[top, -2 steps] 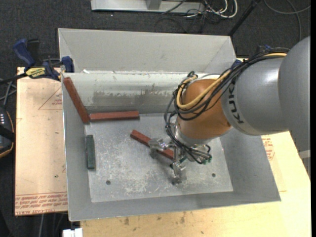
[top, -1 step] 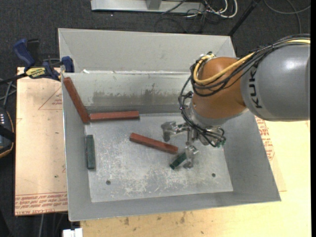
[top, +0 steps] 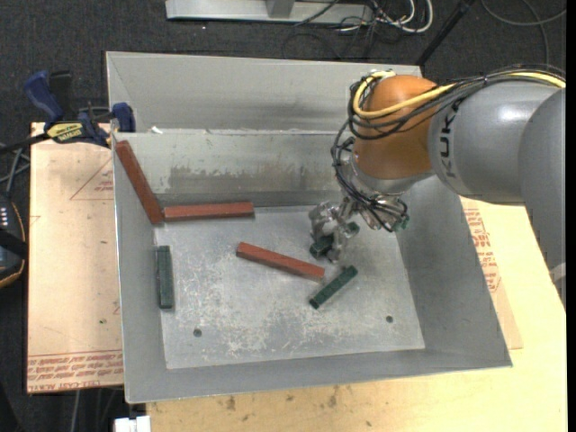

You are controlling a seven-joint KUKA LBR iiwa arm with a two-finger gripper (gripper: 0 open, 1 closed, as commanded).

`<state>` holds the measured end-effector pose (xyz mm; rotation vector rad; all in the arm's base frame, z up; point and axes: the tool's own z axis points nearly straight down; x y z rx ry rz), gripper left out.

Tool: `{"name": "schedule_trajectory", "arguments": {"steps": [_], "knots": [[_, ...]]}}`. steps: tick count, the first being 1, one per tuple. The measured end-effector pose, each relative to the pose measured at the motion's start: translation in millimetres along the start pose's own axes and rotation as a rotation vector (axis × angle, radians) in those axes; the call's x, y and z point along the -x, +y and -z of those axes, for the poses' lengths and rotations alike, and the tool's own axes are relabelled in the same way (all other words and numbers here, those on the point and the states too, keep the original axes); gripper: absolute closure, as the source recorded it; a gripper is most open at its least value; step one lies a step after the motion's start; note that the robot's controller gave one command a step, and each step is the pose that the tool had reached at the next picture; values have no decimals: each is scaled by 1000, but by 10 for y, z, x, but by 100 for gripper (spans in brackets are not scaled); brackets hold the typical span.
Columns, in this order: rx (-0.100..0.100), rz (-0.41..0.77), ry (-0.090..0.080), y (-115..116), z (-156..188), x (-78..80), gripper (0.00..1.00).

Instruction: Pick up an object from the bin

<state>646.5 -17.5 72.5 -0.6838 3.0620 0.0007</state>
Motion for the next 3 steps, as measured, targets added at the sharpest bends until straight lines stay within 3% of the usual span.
{"name": "schedule_trajectory", "arguments": {"steps": [1,2,3], "knots": [[0,0,0,0,0,0,100],[3,12,5,-97,475,-93,100],[0,87,0,86,1465,-162,100]]}}
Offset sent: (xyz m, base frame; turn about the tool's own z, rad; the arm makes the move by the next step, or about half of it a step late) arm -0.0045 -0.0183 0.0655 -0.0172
